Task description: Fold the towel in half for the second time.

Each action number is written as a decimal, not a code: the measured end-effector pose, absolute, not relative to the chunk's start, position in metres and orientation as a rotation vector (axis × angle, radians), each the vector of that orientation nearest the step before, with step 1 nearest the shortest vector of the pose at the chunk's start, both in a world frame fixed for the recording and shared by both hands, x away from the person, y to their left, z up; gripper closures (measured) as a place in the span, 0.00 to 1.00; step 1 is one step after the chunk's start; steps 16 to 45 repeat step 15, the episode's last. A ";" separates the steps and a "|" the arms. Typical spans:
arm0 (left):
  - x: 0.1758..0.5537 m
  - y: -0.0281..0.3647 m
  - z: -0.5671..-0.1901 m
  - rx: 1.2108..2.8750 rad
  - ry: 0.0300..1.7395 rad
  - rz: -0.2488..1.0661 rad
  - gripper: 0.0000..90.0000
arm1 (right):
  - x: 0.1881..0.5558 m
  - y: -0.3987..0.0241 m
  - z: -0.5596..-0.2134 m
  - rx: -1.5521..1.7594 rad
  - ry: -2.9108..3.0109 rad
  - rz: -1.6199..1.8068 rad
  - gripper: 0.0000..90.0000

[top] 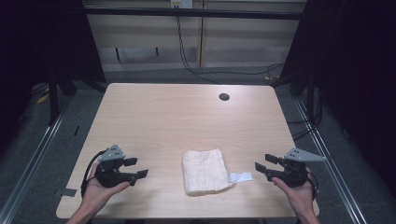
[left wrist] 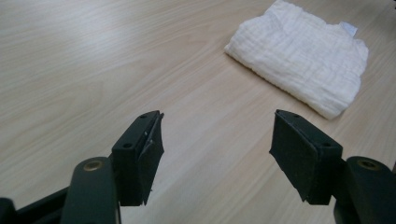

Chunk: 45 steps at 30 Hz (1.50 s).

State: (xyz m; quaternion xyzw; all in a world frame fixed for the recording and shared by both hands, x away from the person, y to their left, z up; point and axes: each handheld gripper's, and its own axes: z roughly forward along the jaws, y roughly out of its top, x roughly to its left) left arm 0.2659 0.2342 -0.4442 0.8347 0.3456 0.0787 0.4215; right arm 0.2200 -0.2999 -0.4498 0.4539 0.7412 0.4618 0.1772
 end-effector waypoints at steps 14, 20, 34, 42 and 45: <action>0.257 0.255 -0.469 2.025 0.929 0.272 0.36 | 0.223 -0.303 -0.470 1.340 2.061 1.293 0.41; 0.257 0.256 -0.469 2.012 0.931 0.245 0.36 | 0.223 -0.303 -0.470 1.340 2.061 1.293 0.41; 0.257 0.256 -0.469 2.012 0.931 0.245 0.36 | 0.223 -0.303 -0.470 1.340 2.061 1.293 0.41; 0.257 0.256 -0.469 2.012 0.931 0.245 0.36 | 0.223 -0.303 -0.470 1.340 2.061 1.293 0.41; 0.257 0.256 -0.469 2.012 0.931 0.245 0.36 | 0.223 -0.303 -0.470 1.340 2.061 1.293 0.41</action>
